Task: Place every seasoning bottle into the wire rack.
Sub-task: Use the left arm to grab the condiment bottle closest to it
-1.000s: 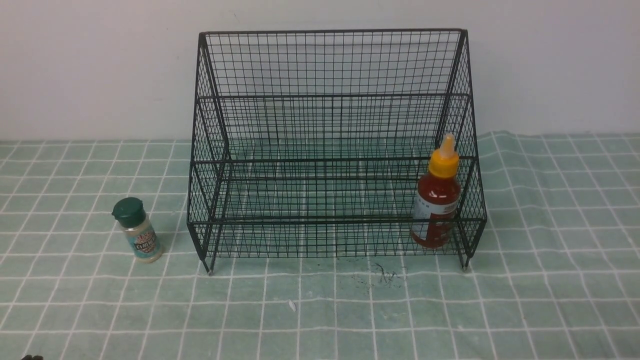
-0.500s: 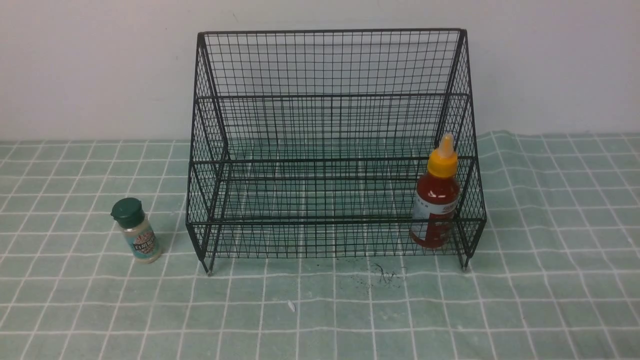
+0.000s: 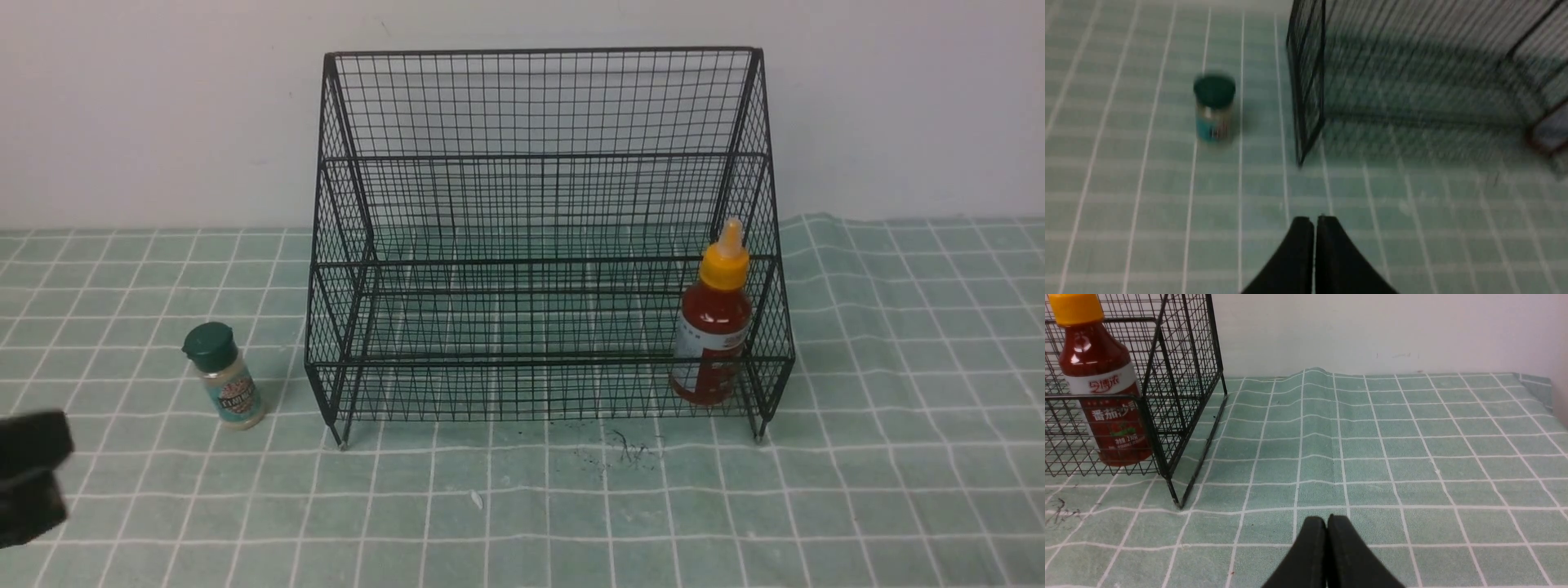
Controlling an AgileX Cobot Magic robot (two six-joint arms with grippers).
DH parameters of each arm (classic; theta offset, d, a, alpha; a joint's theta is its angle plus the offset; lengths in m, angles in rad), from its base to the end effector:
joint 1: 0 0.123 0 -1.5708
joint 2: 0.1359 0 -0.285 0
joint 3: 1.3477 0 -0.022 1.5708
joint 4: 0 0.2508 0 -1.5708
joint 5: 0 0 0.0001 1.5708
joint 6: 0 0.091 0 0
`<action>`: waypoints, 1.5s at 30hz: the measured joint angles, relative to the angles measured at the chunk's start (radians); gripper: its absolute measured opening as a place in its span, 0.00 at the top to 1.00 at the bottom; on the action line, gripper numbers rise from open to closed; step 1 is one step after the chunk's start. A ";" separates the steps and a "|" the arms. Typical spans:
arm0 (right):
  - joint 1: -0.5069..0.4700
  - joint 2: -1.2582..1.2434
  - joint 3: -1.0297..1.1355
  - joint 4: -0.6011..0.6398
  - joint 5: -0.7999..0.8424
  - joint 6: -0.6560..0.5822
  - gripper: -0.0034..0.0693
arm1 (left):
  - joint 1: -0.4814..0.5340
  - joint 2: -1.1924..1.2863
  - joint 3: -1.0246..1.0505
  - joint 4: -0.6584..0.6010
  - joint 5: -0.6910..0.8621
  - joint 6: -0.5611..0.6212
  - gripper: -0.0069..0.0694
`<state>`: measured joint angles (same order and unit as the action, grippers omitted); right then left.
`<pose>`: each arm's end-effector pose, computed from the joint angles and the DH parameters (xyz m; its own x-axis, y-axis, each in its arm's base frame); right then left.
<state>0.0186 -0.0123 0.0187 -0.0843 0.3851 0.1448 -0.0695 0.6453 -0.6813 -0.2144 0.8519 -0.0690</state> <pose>0.0522 -0.0019 0.1731 -0.2970 0.0610 -0.9529 0.0314 0.9980 0.0541 0.1102 -0.0223 0.3172 -0.6807 -0.1603 -0.7148 0.0471 0.9642 -0.2611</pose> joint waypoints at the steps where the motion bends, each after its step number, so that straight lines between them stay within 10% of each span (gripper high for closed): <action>1: 0.000 0.000 0.000 0.000 0.000 0.000 0.97 | 0.000 0.055 -0.025 0.006 0.034 0.007 0.92; 15: 0.000 0.000 0.000 0.000 0.000 0.000 0.97 | 0.000 0.669 -0.415 0.200 0.132 0.059 0.87; 30: 0.000 0.000 0.000 0.000 0.000 0.001 0.97 | 0.000 0.976 -0.462 0.293 -0.190 0.060 0.12; 40: 0.000 0.000 0.000 0.000 0.000 0.007 0.97 | 0.000 1.106 -0.463 0.313 -0.267 0.059 0.17; 45: 0.000 0.000 0.000 0.000 0.000 0.007 0.97 | 0.000 1.135 -0.464 0.316 -0.273 0.058 0.41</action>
<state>0.0186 -0.0123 0.0187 -0.0843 0.3851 0.1516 -0.0695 1.7805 -1.1455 0.1015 0.5788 -0.0106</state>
